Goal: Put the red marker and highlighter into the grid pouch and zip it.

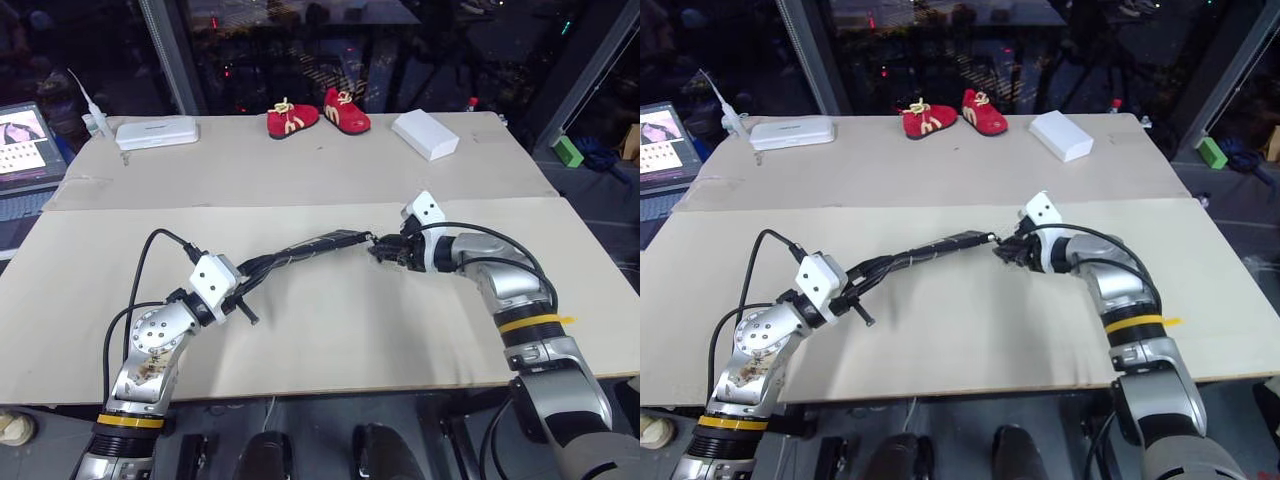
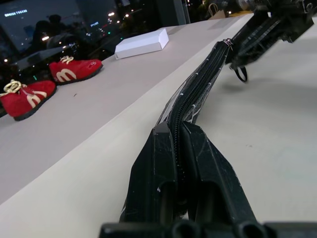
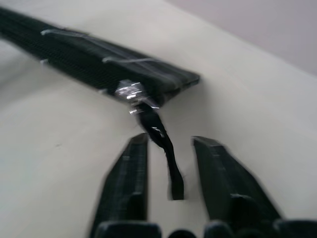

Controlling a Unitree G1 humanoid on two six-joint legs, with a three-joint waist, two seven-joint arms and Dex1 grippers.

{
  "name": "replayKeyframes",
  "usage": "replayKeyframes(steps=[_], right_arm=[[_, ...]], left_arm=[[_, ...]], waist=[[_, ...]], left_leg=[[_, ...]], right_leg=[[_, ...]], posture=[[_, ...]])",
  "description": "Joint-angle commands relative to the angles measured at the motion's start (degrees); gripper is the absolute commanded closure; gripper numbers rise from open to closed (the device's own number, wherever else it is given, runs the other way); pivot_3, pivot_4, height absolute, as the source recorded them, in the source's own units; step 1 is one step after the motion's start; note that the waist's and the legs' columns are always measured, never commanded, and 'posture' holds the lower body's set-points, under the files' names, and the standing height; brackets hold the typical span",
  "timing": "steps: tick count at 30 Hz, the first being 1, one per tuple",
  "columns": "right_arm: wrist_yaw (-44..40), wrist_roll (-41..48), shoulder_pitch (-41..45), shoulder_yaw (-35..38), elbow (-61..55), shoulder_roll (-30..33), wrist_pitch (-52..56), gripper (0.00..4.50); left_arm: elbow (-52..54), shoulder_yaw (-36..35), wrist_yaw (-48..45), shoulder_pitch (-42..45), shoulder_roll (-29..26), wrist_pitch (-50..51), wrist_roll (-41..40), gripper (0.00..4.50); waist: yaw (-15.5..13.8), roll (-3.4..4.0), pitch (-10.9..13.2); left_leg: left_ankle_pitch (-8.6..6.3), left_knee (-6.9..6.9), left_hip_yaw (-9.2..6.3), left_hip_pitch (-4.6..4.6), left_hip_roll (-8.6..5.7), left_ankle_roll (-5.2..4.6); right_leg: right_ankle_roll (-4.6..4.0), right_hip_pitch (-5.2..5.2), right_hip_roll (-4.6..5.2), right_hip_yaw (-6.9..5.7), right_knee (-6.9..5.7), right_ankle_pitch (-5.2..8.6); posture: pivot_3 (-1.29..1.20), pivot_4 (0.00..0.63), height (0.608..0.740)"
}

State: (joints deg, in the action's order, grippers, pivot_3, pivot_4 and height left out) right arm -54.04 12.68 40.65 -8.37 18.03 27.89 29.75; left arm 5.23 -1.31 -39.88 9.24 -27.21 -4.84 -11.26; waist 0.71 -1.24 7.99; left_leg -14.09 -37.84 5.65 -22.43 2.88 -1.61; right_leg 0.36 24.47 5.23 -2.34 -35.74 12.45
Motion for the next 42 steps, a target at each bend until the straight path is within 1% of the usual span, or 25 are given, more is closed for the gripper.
replayKeyframes(steps=[1,3,7,10,12,14,16,18,21,23,24,25,27,30,32,35,36,37,39,40,42], right_arm=[[-0.8,2.3,-0.2,1.8,-5.4,0.9,3.2,1.26],[-1.1,3.9,0.2,3.8,-4.6,1.8,6.0,0.54],[-1.9,5.7,-0.3,8.0,-4.8,5.7,6.1,0.54],[-5.8,10.5,-3.4,13.0,-9.6,9.8,6.1,0.54],[-9.7,14.5,-8.1,16.0,-15.7,12.3,6.0,0.54],[-12.6,17.2,-14.9,17.4,-23.2,15.1,6.1,0.54],[-13.5,18.3,-20.7,17.9,-28.5,16.9,6.0,0.54],[-11.9,19.9,-25.9,19.4,-32.9,17.0,7.1,0.54],[-7.8,20.2,-30.1,19.9,-35.7,15.9,8.1,0.54],[-5.7,19.4,-30.6,19.2,-35.0,15.4,8.0,0.50],[-5.1,19.3,-30.8,18.9,-34.6,15.4,8.0,0.50],[-4.3,18.6,-30.7,18.8,-33.4,15.3,7.5,0.50],[-3.6,18.1,-30.0,18.7,-31.3,15.7,7.0,0.50],[-4.1,18.2,-29.1,18.8,-29.6,16.5,6.5,0.50],[-4.7,17.4,-27.6,18.5,-27.4,17.1,5.5,0.50],[-5.2,16.5,-25.2,18.2,-23.8,17.5,4.2,0.50],[-5.4,16.2,-24.3,18.1,-22.4,17.7,3.7,0.50],[-5.5,16.0,-23.5,18.2,-21.0,17.7,3.2,0.50],[-5.5,15.5,-22.1,18.3,-18.4,17.6,2.2,0.50],[-5.3,15.1,-21.8,18.6,-16.8,17.3,1.4,0.50],[-4.6,14.9,-21.6,19.1,-14.3,16.7,0.8,0.50]], left_arm=[[0.4,-0.7,0.1,1.0,-0.1,-1.1,-0.4,4.50],[0.2,-0.5,-0.4,1.1,0.0,-1.4,-0.8,4.50],[0.0,0.1,-2.6,1.5,0.3,-3.1,-1.9,4.50],[-0.3,1.1,-6.3,2.1,-0.1,-5.4,-2.8,4.50],[-1.4,2.3,-10.6,2.9,-1.2,-8.9,-2.9,4.50],[-3.7,3.2,-15.0,5.0,-2.2,-12.2,-3.5,4.50],[-6.2,3.5,-17.7,7.7,-2.3,-14.5,-4.4,4.50],[-10.2,4.0,-20.0,11.2,-2.1,-16.1,-4.4,4.50],[-21.2,5.9,-22.1,15.1,-2.8,-22.8,0.6,4.50],[-24.7,6.7,-24.1,16.0,-3.0,-23.2,0.6,3.63],[-25.4,7.1,-25.3,16.1,-3.0,-23.0,-0.1,3.34],[-24.1,7.3,-26.1,15.6,-2.9,-21.5,-1.3,2.97],[-19.4,7.7,-27.1,13.4,-2.9,-17.0,-4.3,2.21],[-12.7,6.9,-25.8,10.1,-3.3,-11.1,-6.6,1.04],[-5.5,5.8,-25.2,6.6,-5.1,-3.0,-10.9,0.30],[0.7,3.6,-22.3,3.2,-7.4,4.3,-12.9,0.30],[3.0,2.2,-19.9,2.1,-8.0,8.6,-14.6,0.30],[5.3,0.3,-15.8,0.9,-8.1,13.7,-16.0,0.30],[8.6,-3.4,-7.4,-0.4,-7.9,23.0,-17.5,0.30],[9.5,-6.6,-2.4,-1.2,-7.2,26.5,-18.2,0.30],[10.2,-11.1,2.3,-2.8,-6.6,30.3,-19.9,0.30]], waist=[[-0.1,0.00,0.0],[0.0,0.00,0.0],[-0.3,0.00,0.0],[-0.5,-0.01,0.0],[-0.9,-0.01,0.0],[-1.2,-0.01,0.0],[-1.4,-0.01,0.0],[-1.4,-0.03,0.0],[-1.1,-0.03,0.0],[-0.6,-0.04,0.0],[-0.5,-0.04,0.0],[-0.5,-0.05,0.0],[-0.6,-0.05,0.0],[-0.8,-0.05,0.0],[-0.9,-0.05,0.0],[-0.6,-0.06,0.0],[-0.7,-0.05,0.0],[-0.7,-0.06,0.0],[-0.7,-0.06,0.0],[-0.7,-0.06,0.0],[-0.7,-0.06,0.0]], left_leg=[[0.00,0.00,-0.01,-0.01,0.00,0.00],[0.00,-0.01,0.00,0.01,0.00,0.00],[0.00,-0.02,-0.02,0.03,-0.04,0.00],[0.00,-0.02,-0.02,-0.02,-0.05,0.00],[-0.02,-0.01,-0.02,-0.06,-0.04,-0.03],[-0.03,0.00,0.00,-0.09,-0.03,-0.04],[-0.03,-0.01,-0.02,-0.08,-0.02,-0.04],[-0.03,-0.03,-0.03,-0.05,-0.03,-0.04],[-0.01,-0.07,-0.08,0.09,-0.05,-0.05],[-0.01,-0.07,-0.04,0.13,-0.05,-0.05],[-0.02,-0.07,-0.05,0.13,-0.05,-0.05],[-0.02,-0.07,-0.07,0.10,-0.05,-0.05],[-0.02,-0.07,-0.09,-0.03,-0.03,-0.05],[-0.04,-0.07,-0.08,-0.09,-0.04,-0.08],[-0.04,-0.07,-0.09,-0.09,-0.05,-0.09],[-0.05,-0.07,-0.09,-0.04,-0.04,-0.10],[-0.04,-0.07,-0.10,-0.01,-0.03,-0.10],[-0.04,-0.07,-0.10,0.04,-0.04,-0.09],[-0.04,-0.07,-0.12,0.11,-0.02,-0.09],[-0.04,-0.07,-0.13,0.12,-0.02,-0.09],[-0.04,-0.07,-0.14,0.11,-0.03,-0.09]], right_leg=[[0.00,0.00,0.01,-0.01,0.00,0.00],[0.00,0.00,0.04,0.00,-0.02,0.00],[0.00,-0.05,0.04,-0.01,0.01,0.00],[0.01,-0.02,0.02,-0.03,0.05,0.00],[0.02,-0.02,0.00,-0.07,0.12,0.01],[0.03,-0.03,-0.02,-0.11,0.16,0.01],[0.03,-0.08,-0.03,-0.15,0.19,0.02],[0.03,-0.13,-0.01,-0.12,0.21,0.02],[0.06,-0.28,-0.02,-0.02,0.32,0.02],[0.10,-0.28,-0.05,0.04,0.36,0.02],[0.10,-0.28,-0.06,0.05,0.36,0.01],[0.10,-0.25,-0.07,0.05,0.37,0.01],[0.11,-0.15,-0.09,0.00,0.36,0.01],[0.15,-0.14,-0.05,-0.02,0.37,0.04],[0.17,-0.15,-0.04,-0.02,0.39,0.04],[0.18,-0.17,-0.04,0.03,0.38,0.05],[0.18,-0.20,-0.06,0.03,0.38,0.05],[0.18,-0.23,-0.05,0.03,0.37,0.05],[0.45,-0.27,-0.06,0.05,0.35,0.21],[0.51,-0.28,-0.06,0.07,0.34,0.25],[0.50,-0.28,-0.06,0.07,0.33,0.24]], posture=[[0.00,0.150,0.740],[0.00,0.150,0.740],[0.00,0.150,0.740],[0.00,0.150,0.740],[0.00,0.150,0.740],[0.00,0.150,0.740],[0.00,0.150,0.740],[0.00,0.150,0.740],[0.00,0.150,0.740],[0.00,0.150,0.740],[0.00,0.150,0.740],[0.00,0.150,0.740],[0.00,0.150,0.740],[0.00,0.150,0.740],[0.00,0.150,0.740],[0.00,0.150,0.740],[0.00,0.150,0.740],[0.00,0.150,0.740],[0.00,0.150,0.740],[0.00,0.150,0.740],[0.00,0.150,0.740]])
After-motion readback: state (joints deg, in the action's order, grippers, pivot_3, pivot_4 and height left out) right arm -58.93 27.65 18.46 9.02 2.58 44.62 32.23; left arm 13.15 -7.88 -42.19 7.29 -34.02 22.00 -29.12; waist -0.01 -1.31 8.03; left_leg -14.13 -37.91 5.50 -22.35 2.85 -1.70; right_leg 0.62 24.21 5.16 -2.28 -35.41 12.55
